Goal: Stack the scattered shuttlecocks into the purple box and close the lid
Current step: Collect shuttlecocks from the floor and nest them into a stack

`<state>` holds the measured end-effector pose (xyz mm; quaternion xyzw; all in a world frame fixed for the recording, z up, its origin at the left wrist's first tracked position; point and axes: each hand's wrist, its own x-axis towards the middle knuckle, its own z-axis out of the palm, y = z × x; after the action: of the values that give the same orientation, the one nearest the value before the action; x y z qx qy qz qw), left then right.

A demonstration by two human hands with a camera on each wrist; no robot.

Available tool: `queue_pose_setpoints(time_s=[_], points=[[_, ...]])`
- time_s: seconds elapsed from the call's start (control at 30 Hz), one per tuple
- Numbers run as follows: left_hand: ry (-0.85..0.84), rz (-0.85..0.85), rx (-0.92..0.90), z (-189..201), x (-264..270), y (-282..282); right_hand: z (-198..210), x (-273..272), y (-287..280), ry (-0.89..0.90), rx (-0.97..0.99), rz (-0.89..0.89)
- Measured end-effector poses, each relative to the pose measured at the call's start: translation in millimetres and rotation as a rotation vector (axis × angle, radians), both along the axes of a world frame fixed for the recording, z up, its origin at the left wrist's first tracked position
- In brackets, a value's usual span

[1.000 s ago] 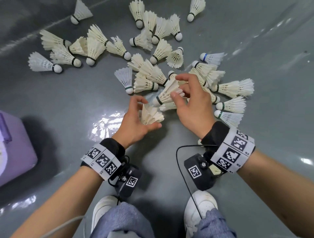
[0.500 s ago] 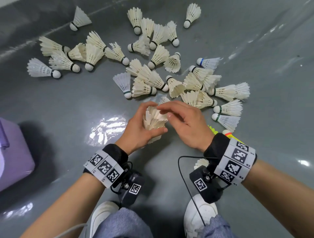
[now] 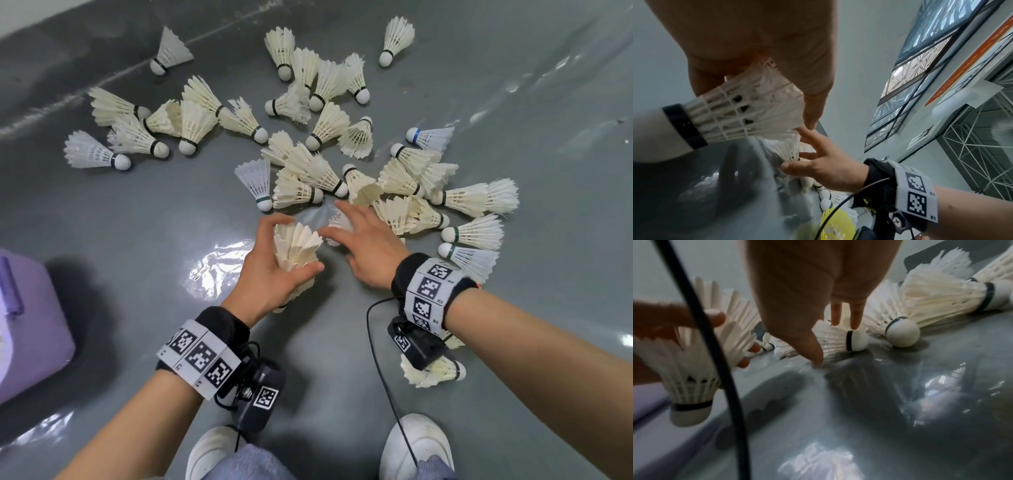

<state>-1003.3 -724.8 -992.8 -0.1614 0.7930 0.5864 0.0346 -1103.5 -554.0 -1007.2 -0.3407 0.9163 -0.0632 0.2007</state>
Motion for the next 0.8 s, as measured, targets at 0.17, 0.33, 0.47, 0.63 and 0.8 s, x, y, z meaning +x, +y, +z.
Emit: queue_pose_setpoints(time_s=[0.17, 0.33, 0.47, 0.63, 0.8], points=[[-0.004, -0.004, -0.012, 0.6, -1.2, -0.3, 3.2, -1.9, 2.2, 0.052, -0.281, -0.180], [-0.004, -0.028, -0.007, -1.0, -5.7, 3.1, 28.5, 7.5, -12.8, 0.156, -0.739, -0.416], [-0.014, -0.045, -0.033, 4.3, -6.4, 9.0, 45.2, 18.9, -22.8, 0.112, -0.843, -0.422], [-0.013, -0.085, -0.036, 11.1, -3.5, 12.4, 53.0, 28.1, -17.6, 0.093, -0.866, -0.412], [0.041, -0.122, 0.073, 19.9, -3.2, 20.9, 49.9, 48.0, -7.9, -0.064, -0.714, -0.308]])
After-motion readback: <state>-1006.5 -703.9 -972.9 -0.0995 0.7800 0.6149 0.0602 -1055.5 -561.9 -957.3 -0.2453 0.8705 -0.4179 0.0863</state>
